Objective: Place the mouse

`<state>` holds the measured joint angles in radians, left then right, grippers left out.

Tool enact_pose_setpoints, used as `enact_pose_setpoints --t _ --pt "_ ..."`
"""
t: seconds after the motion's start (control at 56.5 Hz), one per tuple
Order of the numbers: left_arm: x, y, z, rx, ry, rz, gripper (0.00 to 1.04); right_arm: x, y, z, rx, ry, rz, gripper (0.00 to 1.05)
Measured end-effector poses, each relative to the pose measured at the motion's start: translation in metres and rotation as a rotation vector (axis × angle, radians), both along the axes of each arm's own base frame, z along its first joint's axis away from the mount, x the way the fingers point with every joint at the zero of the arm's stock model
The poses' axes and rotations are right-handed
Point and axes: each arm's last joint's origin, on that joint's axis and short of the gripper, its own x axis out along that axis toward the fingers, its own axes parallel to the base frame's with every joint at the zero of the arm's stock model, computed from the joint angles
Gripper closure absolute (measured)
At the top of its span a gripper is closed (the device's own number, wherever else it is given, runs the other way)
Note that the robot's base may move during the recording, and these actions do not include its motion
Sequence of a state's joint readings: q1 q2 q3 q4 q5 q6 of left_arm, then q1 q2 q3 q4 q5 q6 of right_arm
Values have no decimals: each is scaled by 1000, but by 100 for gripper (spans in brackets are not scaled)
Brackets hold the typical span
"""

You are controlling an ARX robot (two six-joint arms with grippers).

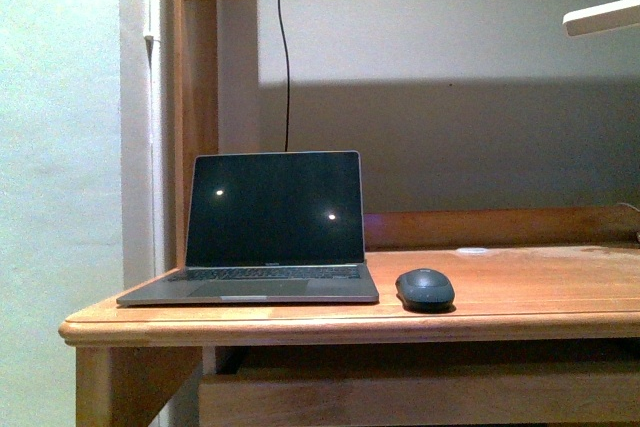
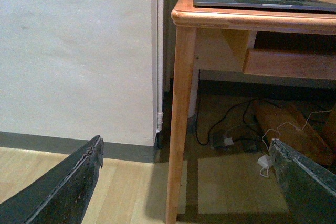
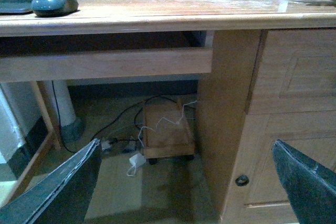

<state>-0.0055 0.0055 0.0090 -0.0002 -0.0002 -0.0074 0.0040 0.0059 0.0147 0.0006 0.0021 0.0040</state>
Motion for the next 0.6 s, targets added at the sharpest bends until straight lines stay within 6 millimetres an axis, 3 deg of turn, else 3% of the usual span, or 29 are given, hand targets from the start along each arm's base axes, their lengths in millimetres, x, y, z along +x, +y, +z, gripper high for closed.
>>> enact_pose_setpoints --t 0.602 --pt "0 0 0 0 0 0 8 0 0 0 0 0 0 7"
